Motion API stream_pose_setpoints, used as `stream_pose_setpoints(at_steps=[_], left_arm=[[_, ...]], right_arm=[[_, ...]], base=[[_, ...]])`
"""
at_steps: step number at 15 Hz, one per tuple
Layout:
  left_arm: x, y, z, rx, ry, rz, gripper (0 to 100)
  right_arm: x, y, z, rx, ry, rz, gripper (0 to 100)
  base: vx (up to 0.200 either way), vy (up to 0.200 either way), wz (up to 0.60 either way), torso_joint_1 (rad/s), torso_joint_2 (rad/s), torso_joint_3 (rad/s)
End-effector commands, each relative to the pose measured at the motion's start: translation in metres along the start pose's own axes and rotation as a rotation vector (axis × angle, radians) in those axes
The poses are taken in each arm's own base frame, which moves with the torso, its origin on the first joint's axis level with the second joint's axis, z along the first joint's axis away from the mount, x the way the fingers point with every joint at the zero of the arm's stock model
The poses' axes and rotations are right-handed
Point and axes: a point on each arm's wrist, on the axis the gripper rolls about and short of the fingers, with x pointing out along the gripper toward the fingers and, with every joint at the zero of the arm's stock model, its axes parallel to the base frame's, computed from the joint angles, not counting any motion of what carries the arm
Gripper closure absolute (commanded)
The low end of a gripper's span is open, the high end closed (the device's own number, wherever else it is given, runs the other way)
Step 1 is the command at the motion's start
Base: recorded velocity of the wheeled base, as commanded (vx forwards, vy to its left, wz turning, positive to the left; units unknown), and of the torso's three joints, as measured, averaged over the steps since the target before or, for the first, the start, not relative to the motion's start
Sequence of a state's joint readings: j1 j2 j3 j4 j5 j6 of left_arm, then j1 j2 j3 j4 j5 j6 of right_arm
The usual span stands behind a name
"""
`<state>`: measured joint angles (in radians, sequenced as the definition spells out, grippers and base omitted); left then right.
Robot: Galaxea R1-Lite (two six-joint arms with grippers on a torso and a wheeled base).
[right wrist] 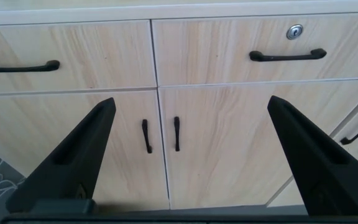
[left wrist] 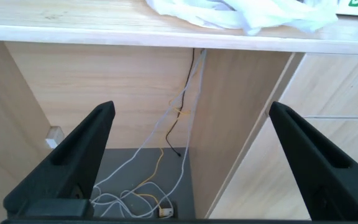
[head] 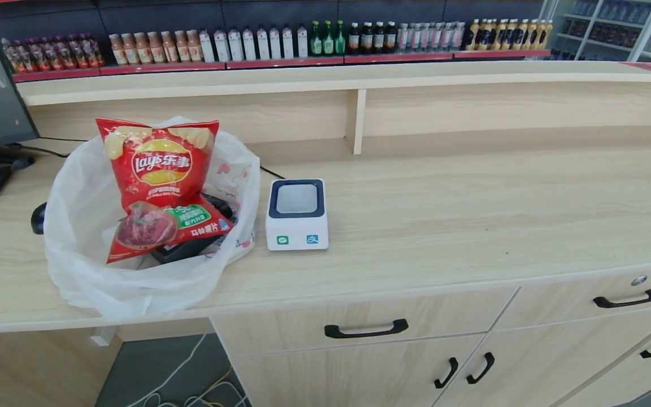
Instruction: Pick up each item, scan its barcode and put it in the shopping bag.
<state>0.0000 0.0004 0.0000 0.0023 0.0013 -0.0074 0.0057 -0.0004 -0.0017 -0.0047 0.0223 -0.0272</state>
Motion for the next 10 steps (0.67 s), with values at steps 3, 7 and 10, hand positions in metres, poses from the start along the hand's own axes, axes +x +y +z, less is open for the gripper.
stream_pose_setpoints(at_steps=[3,7,10], left_arm=[[0.0,0.0,0.0001,0.0,-0.001,0.002,0],[0.0,0.0,0.0001,-0.002,-0.001,0.0,0],[0.0,0.0,0.0001,-0.002,-0.001,0.0,0]], right_arm=[[0.0,0.0,0.0,0.0,0.001,0.001,0],[0.0,0.0,-0.0002,-0.002,0.002,0.001,0],[0.0,0.0,0.0,-0.002,0.001,0.001,0]], base=[[0.0,0.0,0.0,0.0,0.0,0.0],[0.0,0.0,0.0,0.0,0.0,0.0],[0.0,0.0,0.0,0.0,0.0,0.0]])
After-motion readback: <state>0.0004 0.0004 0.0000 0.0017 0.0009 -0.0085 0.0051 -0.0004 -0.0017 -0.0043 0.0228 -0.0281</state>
